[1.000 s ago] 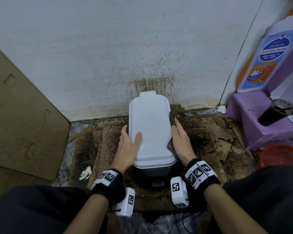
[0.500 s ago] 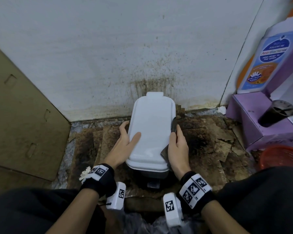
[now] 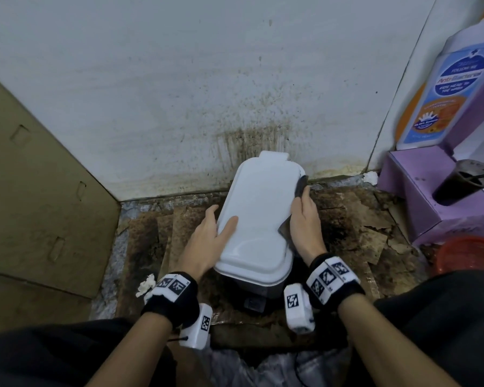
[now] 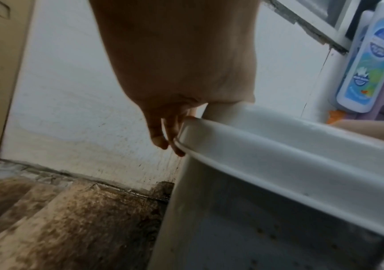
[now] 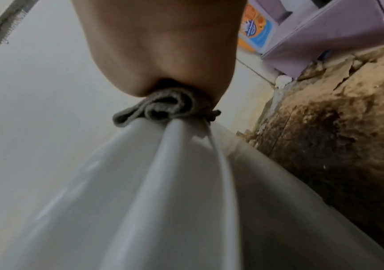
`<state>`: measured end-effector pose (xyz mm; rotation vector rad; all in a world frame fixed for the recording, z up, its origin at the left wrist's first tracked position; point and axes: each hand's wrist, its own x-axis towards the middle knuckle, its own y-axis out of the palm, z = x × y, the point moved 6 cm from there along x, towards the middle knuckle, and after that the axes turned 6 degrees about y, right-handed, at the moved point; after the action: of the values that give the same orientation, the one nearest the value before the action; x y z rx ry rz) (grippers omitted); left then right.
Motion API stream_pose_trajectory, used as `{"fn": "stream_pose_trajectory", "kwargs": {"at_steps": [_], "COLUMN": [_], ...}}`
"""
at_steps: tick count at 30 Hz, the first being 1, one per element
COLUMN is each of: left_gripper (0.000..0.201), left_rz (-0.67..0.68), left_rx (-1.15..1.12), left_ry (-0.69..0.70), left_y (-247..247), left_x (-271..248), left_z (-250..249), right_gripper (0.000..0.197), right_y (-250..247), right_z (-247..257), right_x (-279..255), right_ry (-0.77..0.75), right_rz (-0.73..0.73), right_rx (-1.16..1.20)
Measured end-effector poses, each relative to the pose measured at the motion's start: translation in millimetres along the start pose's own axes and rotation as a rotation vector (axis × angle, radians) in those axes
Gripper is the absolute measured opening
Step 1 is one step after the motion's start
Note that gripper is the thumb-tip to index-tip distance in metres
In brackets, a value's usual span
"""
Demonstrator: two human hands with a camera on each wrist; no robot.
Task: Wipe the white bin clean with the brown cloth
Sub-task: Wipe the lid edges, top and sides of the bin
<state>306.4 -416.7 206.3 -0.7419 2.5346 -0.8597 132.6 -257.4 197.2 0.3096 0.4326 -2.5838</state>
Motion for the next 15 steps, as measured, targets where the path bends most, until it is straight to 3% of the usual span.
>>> {"fn": "stream_pose_trajectory", "kwargs": {"at_steps": [4, 11, 15], "left_gripper": [0.070, 0.040, 0.037], "left_rz": [-0.158, -0.170, -0.184], "left_rx": [0.078, -0.119, -0.247], "left_ry": [-0.093, -0.115, -0.081], "left_y": [-3, 6, 4], "left_x": [-19, -44, -39], "left_z": [4, 2, 9], "right_gripper": [0.070, 0.053, 0.047], "right_y": [-8, -17, -17], "right_z": [7, 30, 25], "right_x": [45, 77, 84], "right_ry": [-0.019, 0.017, 0.001], "right_rz": [0.044, 0.147, 0.119], "right_rx": [-0.047, 0.048, 0.106]}}
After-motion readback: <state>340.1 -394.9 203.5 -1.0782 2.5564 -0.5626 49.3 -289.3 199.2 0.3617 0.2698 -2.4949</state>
